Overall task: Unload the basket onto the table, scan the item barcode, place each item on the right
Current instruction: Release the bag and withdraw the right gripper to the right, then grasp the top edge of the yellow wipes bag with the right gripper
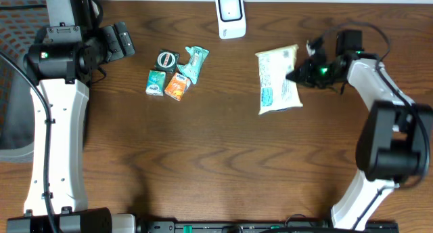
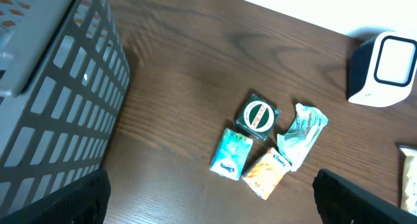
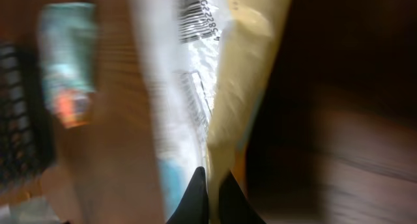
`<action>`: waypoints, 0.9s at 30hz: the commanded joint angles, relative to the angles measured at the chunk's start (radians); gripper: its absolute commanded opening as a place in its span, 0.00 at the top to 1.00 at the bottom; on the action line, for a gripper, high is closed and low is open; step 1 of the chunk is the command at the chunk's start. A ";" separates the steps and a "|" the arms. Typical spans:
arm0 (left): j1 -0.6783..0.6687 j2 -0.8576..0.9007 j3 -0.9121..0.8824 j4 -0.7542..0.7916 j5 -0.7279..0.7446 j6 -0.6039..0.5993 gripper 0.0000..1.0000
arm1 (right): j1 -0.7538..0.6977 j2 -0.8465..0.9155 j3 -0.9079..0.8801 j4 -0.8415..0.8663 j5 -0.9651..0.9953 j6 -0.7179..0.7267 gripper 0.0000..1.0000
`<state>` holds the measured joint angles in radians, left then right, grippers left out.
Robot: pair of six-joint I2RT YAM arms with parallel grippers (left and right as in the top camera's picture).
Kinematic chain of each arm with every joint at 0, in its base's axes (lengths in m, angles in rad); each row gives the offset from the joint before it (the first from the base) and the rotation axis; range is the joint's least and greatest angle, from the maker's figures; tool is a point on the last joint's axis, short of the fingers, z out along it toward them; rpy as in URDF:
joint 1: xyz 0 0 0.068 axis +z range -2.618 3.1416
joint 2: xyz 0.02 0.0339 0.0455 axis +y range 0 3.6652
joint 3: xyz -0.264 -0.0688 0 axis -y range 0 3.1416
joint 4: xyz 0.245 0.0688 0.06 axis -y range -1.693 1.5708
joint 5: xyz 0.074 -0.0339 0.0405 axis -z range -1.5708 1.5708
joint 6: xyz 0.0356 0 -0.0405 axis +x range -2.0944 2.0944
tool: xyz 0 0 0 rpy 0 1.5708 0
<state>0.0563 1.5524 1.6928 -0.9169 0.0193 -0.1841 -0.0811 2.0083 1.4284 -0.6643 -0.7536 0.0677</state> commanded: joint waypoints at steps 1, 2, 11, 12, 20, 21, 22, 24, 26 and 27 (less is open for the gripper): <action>0.000 0.006 -0.004 -0.003 -0.013 -0.009 0.02 | 0.023 -0.150 0.042 0.003 -0.125 -0.103 0.99; 0.000 0.006 -0.004 -0.003 -0.013 -0.009 0.02 | 0.024 -0.179 0.042 0.003 -0.125 -0.107 0.99; 0.000 0.006 -0.004 -0.002 -0.013 -0.009 0.02 | 0.024 -0.248 0.042 -0.050 0.166 0.024 0.50; 0.000 0.006 -0.004 -0.002 -0.013 -0.009 0.02 | 0.024 -0.242 0.042 -0.065 0.224 0.042 0.37; 0.000 0.006 -0.004 -0.003 -0.013 -0.009 0.02 | 0.021 -0.076 0.041 -0.107 0.385 0.096 0.02; 0.000 0.006 -0.004 -0.003 -0.013 -0.009 0.02 | 0.022 -0.054 0.041 -0.105 0.375 0.095 0.01; 0.000 0.006 -0.004 -0.003 -0.013 -0.009 0.02 | 0.023 -0.025 0.041 -0.100 0.347 0.090 0.01; 0.000 0.006 -0.004 -0.003 -0.013 -0.009 0.03 | 0.023 0.024 0.041 -0.082 0.264 0.048 0.01; 0.000 0.006 -0.004 -0.003 -0.013 -0.009 0.02 | 0.022 0.076 0.041 -0.061 0.216 0.032 0.01; 0.000 0.006 -0.004 -0.002 -0.013 -0.009 0.02 | 0.022 0.095 0.041 -0.056 0.216 0.032 0.01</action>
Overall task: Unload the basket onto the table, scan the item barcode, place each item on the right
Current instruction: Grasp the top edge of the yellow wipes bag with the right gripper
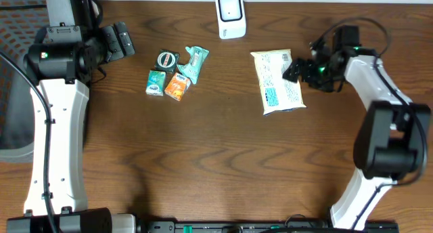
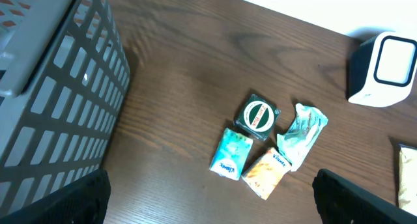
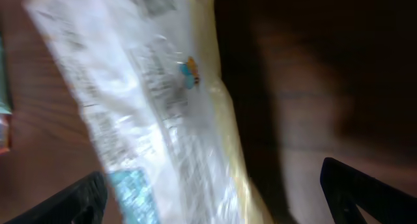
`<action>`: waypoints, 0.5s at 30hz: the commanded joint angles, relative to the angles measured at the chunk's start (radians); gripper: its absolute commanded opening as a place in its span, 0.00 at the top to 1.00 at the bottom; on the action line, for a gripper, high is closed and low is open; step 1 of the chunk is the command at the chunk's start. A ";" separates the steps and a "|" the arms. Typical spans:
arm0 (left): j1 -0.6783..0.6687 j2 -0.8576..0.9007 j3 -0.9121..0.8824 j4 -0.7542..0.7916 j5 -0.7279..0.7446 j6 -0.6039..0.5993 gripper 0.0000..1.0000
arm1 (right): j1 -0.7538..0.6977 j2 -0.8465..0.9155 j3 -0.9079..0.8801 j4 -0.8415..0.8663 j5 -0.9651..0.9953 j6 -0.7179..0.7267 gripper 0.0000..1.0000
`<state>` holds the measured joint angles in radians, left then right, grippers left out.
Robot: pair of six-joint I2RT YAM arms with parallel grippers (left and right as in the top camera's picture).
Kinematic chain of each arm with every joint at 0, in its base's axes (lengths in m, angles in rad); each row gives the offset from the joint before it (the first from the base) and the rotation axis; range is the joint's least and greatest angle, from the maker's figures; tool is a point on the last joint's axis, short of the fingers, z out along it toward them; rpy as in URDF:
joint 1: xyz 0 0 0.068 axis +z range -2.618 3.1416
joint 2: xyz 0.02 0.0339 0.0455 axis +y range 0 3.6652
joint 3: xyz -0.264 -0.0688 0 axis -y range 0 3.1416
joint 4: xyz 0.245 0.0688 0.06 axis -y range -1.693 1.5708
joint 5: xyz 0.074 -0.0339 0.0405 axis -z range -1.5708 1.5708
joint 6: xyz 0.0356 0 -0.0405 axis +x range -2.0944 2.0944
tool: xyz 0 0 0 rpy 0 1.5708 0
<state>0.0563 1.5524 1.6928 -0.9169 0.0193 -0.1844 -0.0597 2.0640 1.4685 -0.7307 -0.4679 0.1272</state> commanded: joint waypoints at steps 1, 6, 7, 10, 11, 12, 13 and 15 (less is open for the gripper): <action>0.000 0.006 -0.004 -0.002 -0.013 -0.008 0.02 | -0.001 0.060 0.001 0.014 -0.070 -0.028 0.01; 0.000 0.006 -0.004 -0.003 -0.013 -0.008 0.02 | 0.005 0.136 0.001 0.048 -0.169 -0.065 0.04; 0.000 0.006 -0.004 -0.003 -0.013 -0.008 0.02 | 0.010 0.148 0.001 0.051 -0.171 -0.065 0.06; 0.000 0.006 -0.004 -0.003 -0.013 -0.008 0.02 | 0.035 0.184 0.001 0.051 -0.162 -0.065 0.14; 0.000 0.006 -0.004 -0.003 -0.013 -0.008 0.02 | 0.047 0.200 0.001 0.054 -0.163 -0.065 0.19; 0.000 0.006 -0.004 -0.003 -0.013 -0.008 0.02 | 0.059 0.216 0.001 0.060 -0.163 -0.065 0.26; 0.000 0.006 -0.004 -0.003 -0.013 -0.008 0.02 | 0.070 0.230 0.001 0.066 -0.163 -0.065 0.36; 0.000 0.006 -0.004 -0.003 -0.013 -0.008 0.02 | 0.089 0.252 0.001 0.077 -0.164 -0.060 0.69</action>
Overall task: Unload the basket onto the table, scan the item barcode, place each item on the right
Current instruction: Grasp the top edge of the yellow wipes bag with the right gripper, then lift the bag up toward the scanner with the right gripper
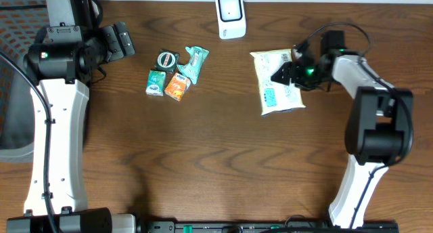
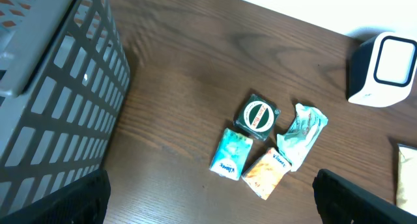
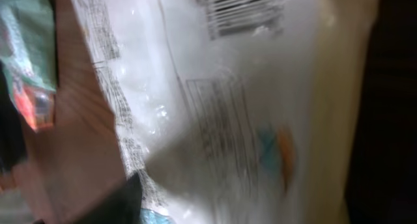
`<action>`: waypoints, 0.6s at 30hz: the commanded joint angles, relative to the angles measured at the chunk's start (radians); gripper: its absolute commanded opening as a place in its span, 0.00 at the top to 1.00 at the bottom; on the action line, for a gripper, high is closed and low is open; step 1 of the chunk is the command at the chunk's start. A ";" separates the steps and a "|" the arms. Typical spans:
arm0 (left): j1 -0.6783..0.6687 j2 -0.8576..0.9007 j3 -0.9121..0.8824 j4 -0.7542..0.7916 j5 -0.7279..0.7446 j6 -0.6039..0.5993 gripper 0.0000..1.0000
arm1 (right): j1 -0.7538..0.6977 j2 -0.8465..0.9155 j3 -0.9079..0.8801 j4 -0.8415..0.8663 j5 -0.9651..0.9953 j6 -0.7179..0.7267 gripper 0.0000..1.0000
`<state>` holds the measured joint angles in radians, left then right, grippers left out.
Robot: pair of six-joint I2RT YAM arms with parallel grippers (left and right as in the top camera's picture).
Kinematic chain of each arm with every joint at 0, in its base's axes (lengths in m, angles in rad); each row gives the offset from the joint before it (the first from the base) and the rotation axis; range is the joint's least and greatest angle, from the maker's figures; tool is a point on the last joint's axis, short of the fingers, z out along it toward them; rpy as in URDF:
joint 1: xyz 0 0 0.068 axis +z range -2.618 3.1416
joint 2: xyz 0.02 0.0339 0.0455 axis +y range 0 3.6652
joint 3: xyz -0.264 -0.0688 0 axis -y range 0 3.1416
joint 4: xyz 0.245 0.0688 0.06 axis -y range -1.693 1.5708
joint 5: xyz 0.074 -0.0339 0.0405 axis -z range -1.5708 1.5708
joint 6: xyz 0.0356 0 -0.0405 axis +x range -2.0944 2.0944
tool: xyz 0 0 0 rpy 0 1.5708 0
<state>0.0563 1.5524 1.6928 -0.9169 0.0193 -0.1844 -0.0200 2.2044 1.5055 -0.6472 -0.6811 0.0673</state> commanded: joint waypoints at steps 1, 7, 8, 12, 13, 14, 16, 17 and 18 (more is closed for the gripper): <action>0.000 0.006 -0.004 -0.003 -0.013 -0.008 0.02 | 0.056 0.119 -0.036 0.000 0.049 0.013 0.87; 0.000 0.006 -0.004 -0.002 -0.013 -0.008 0.02 | 0.060 0.076 -0.032 0.008 0.034 0.090 0.99; 0.000 0.006 -0.004 -0.003 -0.013 -0.008 0.02 | 0.056 0.051 -0.032 0.006 0.034 0.090 0.99; 0.000 0.006 -0.004 -0.003 -0.013 -0.008 0.02 | 0.047 -0.080 -0.032 0.002 0.035 0.039 0.99; 0.000 0.006 -0.004 -0.002 -0.013 -0.008 0.02 | 0.047 -0.123 -0.032 0.002 0.034 0.018 0.99; 0.000 0.006 -0.004 -0.003 -0.013 -0.008 0.02 | 0.049 -0.159 -0.032 0.003 0.031 -0.005 0.99; 0.000 0.006 -0.004 -0.003 -0.013 -0.008 0.02 | 0.058 -0.230 -0.032 0.004 0.006 -0.072 0.99; 0.000 0.006 -0.004 -0.003 -0.013 -0.008 0.02 | 0.063 -0.258 -0.032 0.003 -0.007 -0.105 0.99; 0.000 0.006 -0.004 -0.003 -0.013 -0.008 0.02 | 0.075 -0.304 -0.032 0.003 -0.019 -0.163 0.99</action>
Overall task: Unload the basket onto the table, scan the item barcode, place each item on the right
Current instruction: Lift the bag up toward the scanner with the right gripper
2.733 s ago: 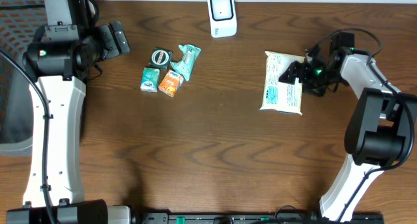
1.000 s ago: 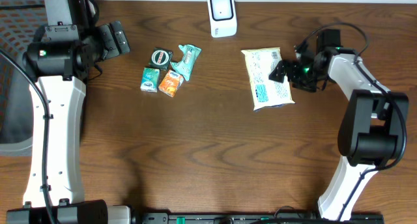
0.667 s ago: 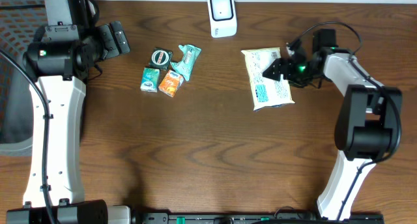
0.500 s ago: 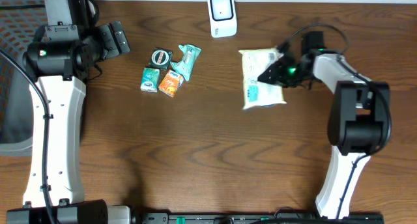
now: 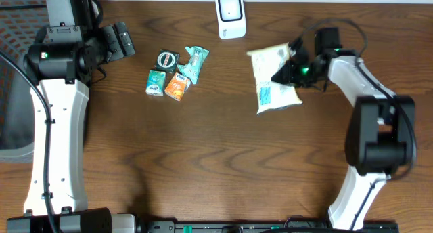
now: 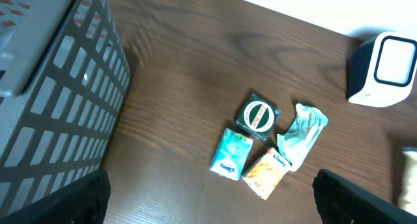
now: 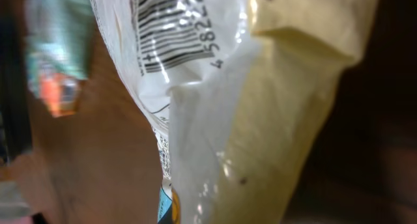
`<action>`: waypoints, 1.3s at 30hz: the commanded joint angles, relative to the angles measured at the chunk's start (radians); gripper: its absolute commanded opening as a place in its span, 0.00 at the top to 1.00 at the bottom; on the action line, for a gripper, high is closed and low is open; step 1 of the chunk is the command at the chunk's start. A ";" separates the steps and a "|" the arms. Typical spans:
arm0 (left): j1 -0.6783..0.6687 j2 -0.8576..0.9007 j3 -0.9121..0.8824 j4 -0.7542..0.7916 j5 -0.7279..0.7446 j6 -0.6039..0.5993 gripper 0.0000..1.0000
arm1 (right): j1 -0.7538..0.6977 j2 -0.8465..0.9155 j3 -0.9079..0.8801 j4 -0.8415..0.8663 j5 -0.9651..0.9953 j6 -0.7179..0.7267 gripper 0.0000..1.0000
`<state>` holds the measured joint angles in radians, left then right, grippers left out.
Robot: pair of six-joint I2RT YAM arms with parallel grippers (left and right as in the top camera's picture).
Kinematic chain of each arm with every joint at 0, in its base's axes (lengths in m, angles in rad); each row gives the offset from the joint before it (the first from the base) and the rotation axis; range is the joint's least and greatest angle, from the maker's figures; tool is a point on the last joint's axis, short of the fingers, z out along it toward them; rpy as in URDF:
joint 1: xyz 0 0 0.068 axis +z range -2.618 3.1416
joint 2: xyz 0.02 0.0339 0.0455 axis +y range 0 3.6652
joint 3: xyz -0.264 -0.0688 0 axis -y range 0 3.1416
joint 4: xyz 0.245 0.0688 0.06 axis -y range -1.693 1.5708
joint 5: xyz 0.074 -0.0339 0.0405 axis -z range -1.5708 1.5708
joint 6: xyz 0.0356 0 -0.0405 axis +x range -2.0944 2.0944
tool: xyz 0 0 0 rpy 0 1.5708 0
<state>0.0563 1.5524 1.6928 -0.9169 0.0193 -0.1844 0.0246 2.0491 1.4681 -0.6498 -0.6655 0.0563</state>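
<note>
A cream and white bag (image 5: 272, 80) lies right of the table's middle, its right edge puckered where my right gripper (image 5: 289, 72) meets it. The right wrist view is filled by the bag (image 7: 260, 120), creased close to the camera, with its barcode (image 7: 171, 35) facing the lens; my fingers are hidden behind it. The white scanner (image 5: 230, 15) stands at the back edge, left of the bag, and also shows in the left wrist view (image 6: 386, 69). My left gripper (image 5: 120, 40) hangs open at the far left, its fingers (image 6: 65, 201) wide apart over bare wood.
A cluster of small packets (image 5: 174, 74) lies left of centre: a round tin, a teal pack, an orange pack and a crumpled teal wrapper (image 6: 301, 134). A grey mesh basket (image 6: 45, 100) sits off the table's left edge.
The bag has shifted slightly left and its right edge has bunched up at my right gripper. In the right wrist view the barcode has come closer. The left arm has not moved.
First my right gripper was shut on the bag's right edge. Then it stood open beside the bag, which lay flat. Then it was over the bag's right side, and now it is back at that edge with the bag bunched. The left arm stayed still.
</note>
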 commanded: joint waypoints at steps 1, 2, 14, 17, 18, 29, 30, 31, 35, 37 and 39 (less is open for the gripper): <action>0.000 0.006 -0.004 -0.003 -0.013 -0.008 0.02 | 0.040 -0.187 0.006 0.008 -0.033 -0.177 0.99; 0.000 0.006 -0.004 -0.003 -0.013 -0.008 0.02 | 0.050 -0.215 0.006 0.014 -0.034 -0.198 0.99; 0.000 0.006 -0.004 -0.003 -0.013 -0.008 0.02 | 0.132 -0.381 0.006 0.117 -0.239 -0.256 0.99; 0.000 0.006 -0.004 -0.003 -0.013 -0.008 0.02 | 0.135 -0.381 0.006 0.126 -0.266 -0.256 0.99; 0.000 0.006 -0.004 -0.003 -0.013 -0.008 0.02 | 0.135 -0.381 0.006 0.127 -0.269 -0.256 0.99; 0.000 0.006 -0.004 -0.003 -0.013 -0.008 0.02 | 0.159 -0.380 0.005 0.113 -0.268 -0.256 0.99; 0.000 0.006 -0.004 -0.003 -0.013 -0.008 0.02 | 0.161 -0.380 0.005 0.113 -0.269 -0.256 0.99; 0.000 0.006 -0.004 -0.003 -0.013 -0.008 0.02 | 0.164 -0.380 0.005 0.112 -0.268 -0.256 0.99; 0.000 0.006 -0.004 -0.003 -0.013 -0.008 0.02 | 0.168 -0.380 0.005 0.111 -0.268 -0.256 0.99; 0.000 0.006 -0.004 -0.003 -0.013 -0.008 0.02 | 0.168 -0.380 0.005 0.108 -0.268 -0.256 0.99; 0.000 0.006 -0.004 -0.003 -0.013 -0.008 0.02 | 0.168 -0.380 0.005 0.108 -0.268 -0.256 0.99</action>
<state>0.0563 1.5524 1.6928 -0.9169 0.0193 -0.1844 0.1883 1.6871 1.4693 -0.5423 -0.8955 -0.1890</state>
